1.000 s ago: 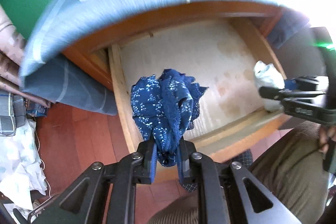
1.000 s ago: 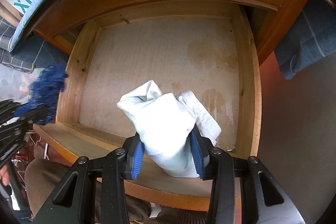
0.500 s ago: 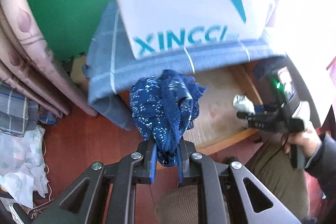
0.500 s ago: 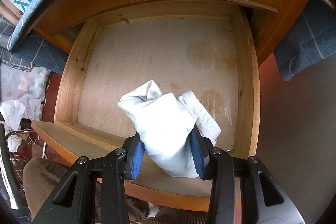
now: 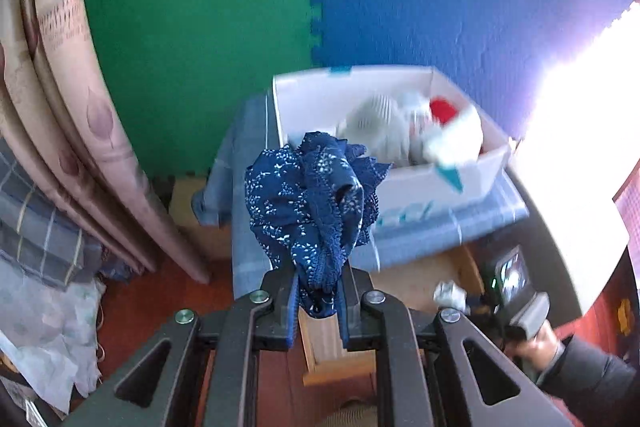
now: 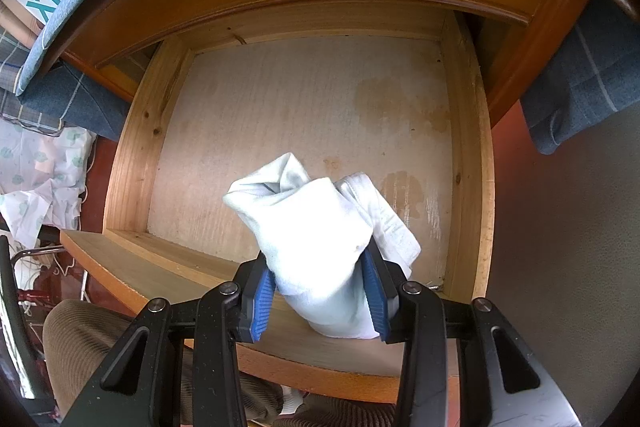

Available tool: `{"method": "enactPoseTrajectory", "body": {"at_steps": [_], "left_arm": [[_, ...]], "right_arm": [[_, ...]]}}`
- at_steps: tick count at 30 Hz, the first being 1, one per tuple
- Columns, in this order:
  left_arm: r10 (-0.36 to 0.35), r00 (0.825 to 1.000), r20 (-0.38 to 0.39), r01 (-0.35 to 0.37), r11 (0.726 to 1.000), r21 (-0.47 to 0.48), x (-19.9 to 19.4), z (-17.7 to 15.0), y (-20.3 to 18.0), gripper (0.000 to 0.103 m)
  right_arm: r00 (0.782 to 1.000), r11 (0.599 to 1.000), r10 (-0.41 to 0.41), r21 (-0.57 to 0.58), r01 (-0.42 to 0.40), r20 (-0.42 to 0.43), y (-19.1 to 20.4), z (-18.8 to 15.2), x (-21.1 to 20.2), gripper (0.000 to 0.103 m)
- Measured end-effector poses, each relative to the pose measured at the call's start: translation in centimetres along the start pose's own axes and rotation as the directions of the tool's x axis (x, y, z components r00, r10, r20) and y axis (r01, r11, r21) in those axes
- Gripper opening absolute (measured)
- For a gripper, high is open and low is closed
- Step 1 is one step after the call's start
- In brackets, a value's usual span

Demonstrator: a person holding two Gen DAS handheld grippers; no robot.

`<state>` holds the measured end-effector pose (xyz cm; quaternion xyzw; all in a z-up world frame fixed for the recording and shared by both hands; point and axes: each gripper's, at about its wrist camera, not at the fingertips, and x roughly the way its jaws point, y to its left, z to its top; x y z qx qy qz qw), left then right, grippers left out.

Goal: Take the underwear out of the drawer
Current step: 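Lower the navy underwear into the box and open the left gripper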

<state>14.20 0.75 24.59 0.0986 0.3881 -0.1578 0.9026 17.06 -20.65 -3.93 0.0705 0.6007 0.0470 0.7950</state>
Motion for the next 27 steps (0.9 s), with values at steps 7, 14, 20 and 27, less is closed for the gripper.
{"method": "enactPoseTrajectory", "body": {"at_steps": [7, 14, 20, 27], "left_arm": [[0.019, 0.999, 0.049, -0.019, 1.000, -0.010, 1.4, 5.5, -1.1, 0.015], [0.026, 0.999, 0.042, -0.025, 1.000, -0.011, 5.6, 9.2, -2.4, 0.015], [0.042, 0.999, 0.004, -0.042, 0.998, -0.037, 10.8, 11.2, -2.6, 0.015], [0.070, 0.994, -0.087, -0.075, 0.996, -0.053, 17.1, 10.0, -2.1, 0.015]], "right_arm": [[1.000, 1.000, -0.009, -0.005, 0.009, 0.002, 0.2, 0.0, 0.0, 0.038], [1.000, 1.000, 0.005, 0.003, -0.005, 0.004, 0.0, -0.1, -0.2, 0.038], [1.000, 1.000, 0.020, 0.009, -0.020, 0.003, 0.0, 0.0, -0.3, 0.038], [0.999, 0.999, 0.033, 0.014, -0.033, 0.005, -0.1, -0.1, -0.4, 0.038]]}}
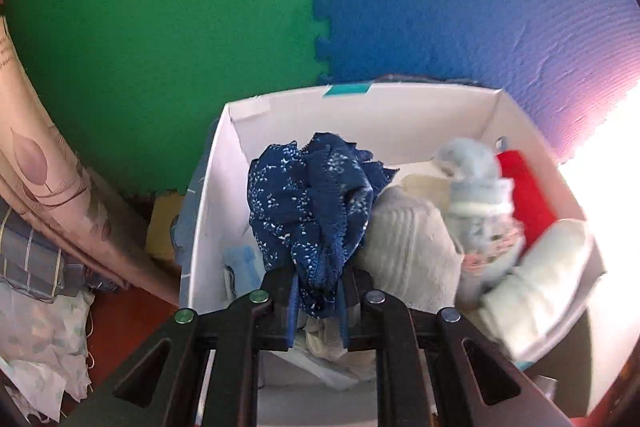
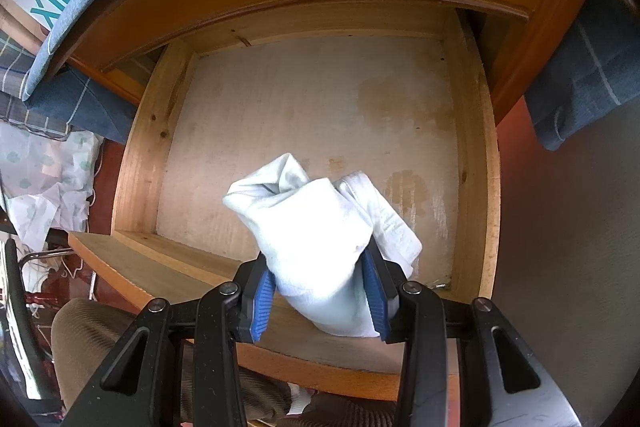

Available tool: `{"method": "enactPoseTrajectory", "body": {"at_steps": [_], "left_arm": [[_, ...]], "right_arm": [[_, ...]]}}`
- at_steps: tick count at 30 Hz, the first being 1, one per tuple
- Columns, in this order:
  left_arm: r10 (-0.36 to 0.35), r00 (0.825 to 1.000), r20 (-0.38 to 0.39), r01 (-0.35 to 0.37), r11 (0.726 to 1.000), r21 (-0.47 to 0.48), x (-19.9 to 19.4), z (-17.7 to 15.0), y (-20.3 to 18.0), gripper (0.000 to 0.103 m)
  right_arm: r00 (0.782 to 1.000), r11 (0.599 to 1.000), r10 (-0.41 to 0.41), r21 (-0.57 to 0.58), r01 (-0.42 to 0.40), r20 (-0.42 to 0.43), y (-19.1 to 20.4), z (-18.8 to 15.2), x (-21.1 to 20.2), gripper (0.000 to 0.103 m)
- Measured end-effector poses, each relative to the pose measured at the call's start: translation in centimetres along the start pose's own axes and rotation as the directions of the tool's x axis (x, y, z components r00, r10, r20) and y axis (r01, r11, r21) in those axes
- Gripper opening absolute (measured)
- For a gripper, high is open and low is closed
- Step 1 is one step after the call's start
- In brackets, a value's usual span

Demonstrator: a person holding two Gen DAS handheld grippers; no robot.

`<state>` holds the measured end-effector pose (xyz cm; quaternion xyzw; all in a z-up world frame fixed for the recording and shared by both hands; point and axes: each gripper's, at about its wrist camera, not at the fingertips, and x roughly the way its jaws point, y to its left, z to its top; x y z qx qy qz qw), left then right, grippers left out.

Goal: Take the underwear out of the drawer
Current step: 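Lower the navy underwear into the box and open the left gripper, then move the left gripper back to the drawer while the right gripper lifts the pale sock toward the box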

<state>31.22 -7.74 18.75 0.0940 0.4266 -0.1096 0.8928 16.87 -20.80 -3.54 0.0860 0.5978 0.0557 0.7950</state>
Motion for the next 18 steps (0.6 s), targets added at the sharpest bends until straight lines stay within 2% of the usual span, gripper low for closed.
{"method": "enactPoseTrajectory", "body": {"at_steps": [9, 12, 13, 14, 18], "left_arm": [[0.012, 1.000, 0.026, -0.012, 1.000, 0.010, 0.3, -0.5, -0.2, 0.018], [0.027, 0.999, 0.045, -0.027, 1.000, -0.005, -0.1, -0.7, 0.0, 0.032], [0.038, 0.998, 0.049, -0.037, 0.999, -0.005, -0.3, -0.8, 0.0, 0.040], [0.049, 0.997, 0.053, -0.049, 0.999, -0.007, -0.5, -0.9, 0.1, 0.044], [0.026, 0.998, 0.064, -0.025, 0.999, -0.026, -1.4, -1.0, 0.6, 0.045]], "right_arm": [[1.000, 1.000, 0.007, 0.000, -0.007, -0.003, 0.2, 0.1, 0.1, 0.038], [1.000, 1.000, 0.004, -0.001, -0.004, -0.004, 0.2, 0.1, 0.1, 0.038], [1.000, 1.000, 0.004, -0.001, -0.004, -0.003, 0.2, 0.1, 0.1, 0.038], [1.000, 1.000, 0.004, -0.001, -0.004, -0.004, 0.2, 0.1, 0.1, 0.038], [1.000, 1.000, 0.001, -0.003, -0.001, -0.004, 0.3, 0.1, 0.1, 0.038]]}}
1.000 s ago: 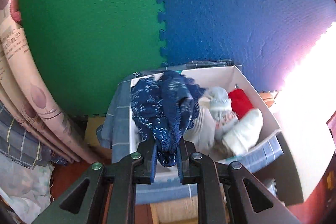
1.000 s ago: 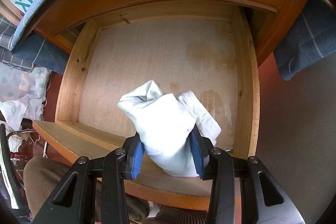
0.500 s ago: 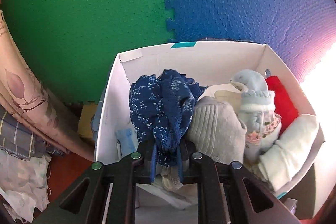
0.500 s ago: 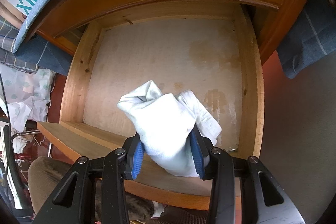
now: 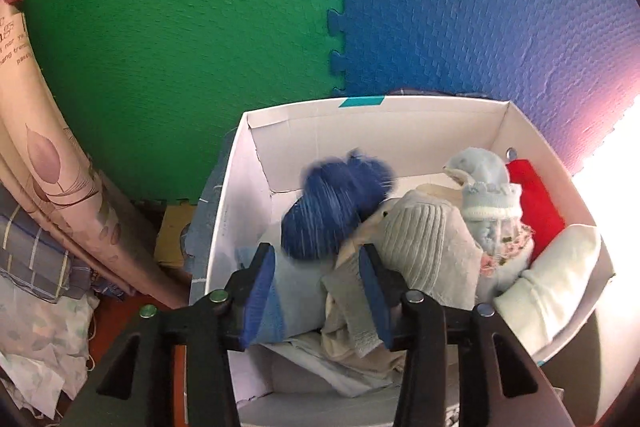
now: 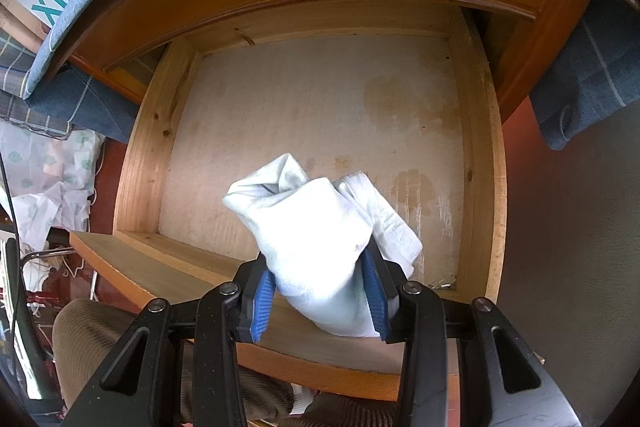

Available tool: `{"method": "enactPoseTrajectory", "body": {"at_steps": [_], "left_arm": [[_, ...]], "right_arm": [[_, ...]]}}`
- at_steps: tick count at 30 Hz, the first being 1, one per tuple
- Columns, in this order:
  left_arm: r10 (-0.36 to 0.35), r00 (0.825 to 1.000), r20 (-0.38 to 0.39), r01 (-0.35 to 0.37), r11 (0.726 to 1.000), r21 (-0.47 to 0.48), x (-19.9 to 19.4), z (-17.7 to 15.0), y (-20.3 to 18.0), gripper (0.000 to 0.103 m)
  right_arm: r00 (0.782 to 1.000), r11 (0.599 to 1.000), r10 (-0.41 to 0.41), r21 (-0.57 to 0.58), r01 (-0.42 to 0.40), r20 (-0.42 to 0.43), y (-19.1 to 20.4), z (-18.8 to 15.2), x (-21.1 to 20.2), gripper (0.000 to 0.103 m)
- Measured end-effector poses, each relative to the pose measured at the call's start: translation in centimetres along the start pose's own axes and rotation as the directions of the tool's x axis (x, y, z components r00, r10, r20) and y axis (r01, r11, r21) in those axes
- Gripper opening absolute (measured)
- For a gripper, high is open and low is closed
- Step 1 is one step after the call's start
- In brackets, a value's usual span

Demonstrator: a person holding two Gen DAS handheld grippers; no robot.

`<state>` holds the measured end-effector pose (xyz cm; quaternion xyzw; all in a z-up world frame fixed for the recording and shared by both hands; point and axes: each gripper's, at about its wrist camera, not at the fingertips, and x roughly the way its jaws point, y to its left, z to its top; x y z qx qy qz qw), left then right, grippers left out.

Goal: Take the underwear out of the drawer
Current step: 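Move the left gripper back to the drawer while the right gripper lifts the pale sock toward the box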

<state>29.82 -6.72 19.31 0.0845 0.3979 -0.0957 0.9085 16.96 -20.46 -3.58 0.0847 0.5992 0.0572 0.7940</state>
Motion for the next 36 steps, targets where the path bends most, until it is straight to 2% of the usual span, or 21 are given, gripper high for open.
{"method": "enactPoseTrajectory", "body": {"at_steps": [2, 7, 10, 18, 24, 29, 36], "left_arm": [[-0.007, 1.000, 0.011, 0.007, 1.000, 0.001, -0.7, -0.1, 0.1, 0.046], [0.037, 0.997, 0.067, -0.040, 0.998, 0.051, -3.2, -0.9, -0.1, 0.048], [0.038, 0.995, 0.096, -0.045, 0.997, 0.069, -5.0, -1.9, -0.1, 0.051], [0.041, 0.991, 0.129, -0.049, 0.997, 0.056, -8.4, -7.0, 1.4, 0.057], [0.081, 0.993, 0.082, -0.082, 0.997, 0.014, -7.6, -13.1, 2.6, 0.057], [0.076, 0.997, -0.003, -0.076, 0.997, -0.024, -5.2, -18.4, 2.0, 0.058], [0.085, 0.995, -0.056, -0.090, 0.992, -0.092, -3.1, -22.3, 1.1, 0.058]], "right_arm": [[1.000, 1.000, -0.003, -0.003, 0.003, 0.000, 0.1, 0.0, 0.0, 0.038], [1.000, 1.000, -0.012, -0.007, 0.012, 0.000, 0.2, 0.0, 0.1, 0.038], [1.000, 1.000, -0.018, -0.010, 0.018, 0.001, 0.3, 0.0, 0.1, 0.038], [0.999, 0.999, -0.037, -0.021, 0.037, 0.003, 0.6, 0.0, 0.3, 0.038], [0.999, 0.998, -0.047, -0.028, 0.048, 0.006, 0.7, 0.1, 0.4, 0.038], [0.998, 0.997, -0.068, -0.039, 0.068, 0.015, 0.8, 0.0, 0.3, 0.038], [0.994, 0.995, -0.074, -0.055, 0.079, 0.086, 0.8, -0.1, -1.2, 0.038]]}}
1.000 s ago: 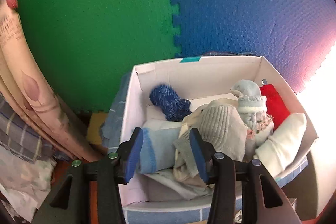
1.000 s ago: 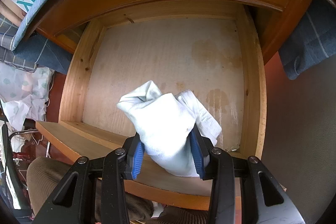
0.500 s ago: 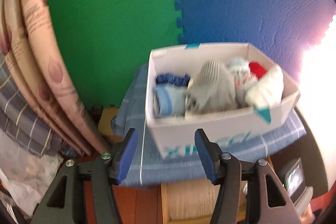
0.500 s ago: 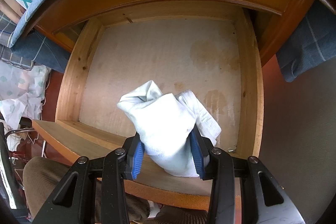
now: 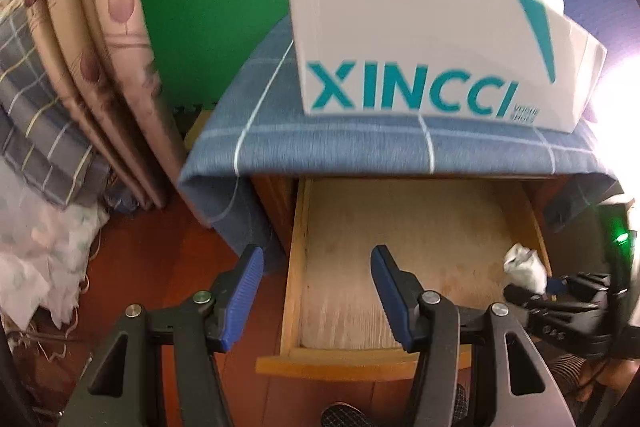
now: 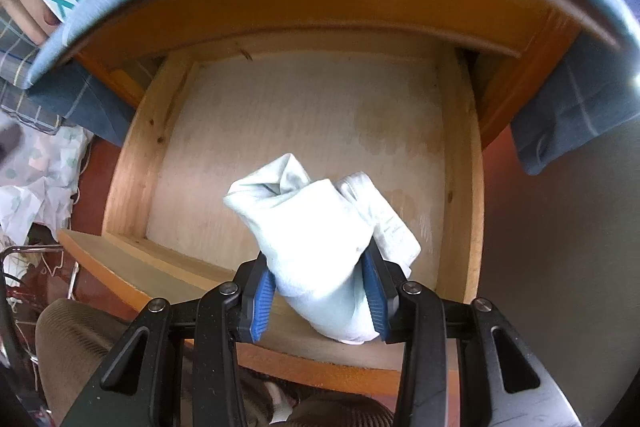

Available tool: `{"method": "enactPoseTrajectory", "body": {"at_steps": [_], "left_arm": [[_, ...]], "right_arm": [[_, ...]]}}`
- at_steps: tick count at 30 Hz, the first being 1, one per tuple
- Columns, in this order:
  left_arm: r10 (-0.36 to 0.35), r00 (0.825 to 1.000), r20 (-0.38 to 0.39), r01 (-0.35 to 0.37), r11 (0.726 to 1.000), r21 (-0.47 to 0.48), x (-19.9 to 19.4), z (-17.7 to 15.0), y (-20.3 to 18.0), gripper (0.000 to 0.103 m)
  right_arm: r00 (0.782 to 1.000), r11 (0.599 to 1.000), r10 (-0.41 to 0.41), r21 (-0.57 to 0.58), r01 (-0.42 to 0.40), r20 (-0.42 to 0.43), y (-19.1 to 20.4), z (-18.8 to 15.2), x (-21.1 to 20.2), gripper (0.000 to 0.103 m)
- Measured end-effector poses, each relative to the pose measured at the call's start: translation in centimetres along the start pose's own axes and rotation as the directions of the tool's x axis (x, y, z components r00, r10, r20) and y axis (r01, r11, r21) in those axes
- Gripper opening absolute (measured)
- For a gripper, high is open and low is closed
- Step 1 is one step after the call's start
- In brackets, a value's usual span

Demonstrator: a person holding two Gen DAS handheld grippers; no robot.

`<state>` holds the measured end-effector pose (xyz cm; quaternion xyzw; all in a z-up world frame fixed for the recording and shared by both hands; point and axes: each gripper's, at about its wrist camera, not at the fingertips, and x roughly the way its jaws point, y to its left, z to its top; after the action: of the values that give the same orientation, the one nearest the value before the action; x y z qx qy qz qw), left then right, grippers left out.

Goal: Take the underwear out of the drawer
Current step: 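Move the left gripper back to the drawer while the right gripper lifts the pale sock toward the box, then lower the pale sock into the box and open the right gripper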

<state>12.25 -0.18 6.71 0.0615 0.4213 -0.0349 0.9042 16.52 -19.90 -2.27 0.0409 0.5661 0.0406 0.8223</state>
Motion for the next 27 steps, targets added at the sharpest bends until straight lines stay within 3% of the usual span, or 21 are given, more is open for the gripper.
{"method": "enactPoseTrajectory", "body": {"at_steps": [13, 27], "left_arm": [[-0.042, 0.994, -0.100, 0.039, 0.999, -0.036, 3.5, -3.8, -0.4, 0.058], [-0.070, 0.991, -0.115, 0.062, 0.996, -0.071, 4.3, -4.6, 0.0, 0.057]], "right_arm": [[0.993, 0.997, 0.002, -0.083, 0.008, 0.115, 1.2, 0.7, -7.0, 0.038], [0.960, 0.987, 0.010, -0.157, 0.036, 0.280, 2.6, 4.4, -19.8, 0.038]]}}
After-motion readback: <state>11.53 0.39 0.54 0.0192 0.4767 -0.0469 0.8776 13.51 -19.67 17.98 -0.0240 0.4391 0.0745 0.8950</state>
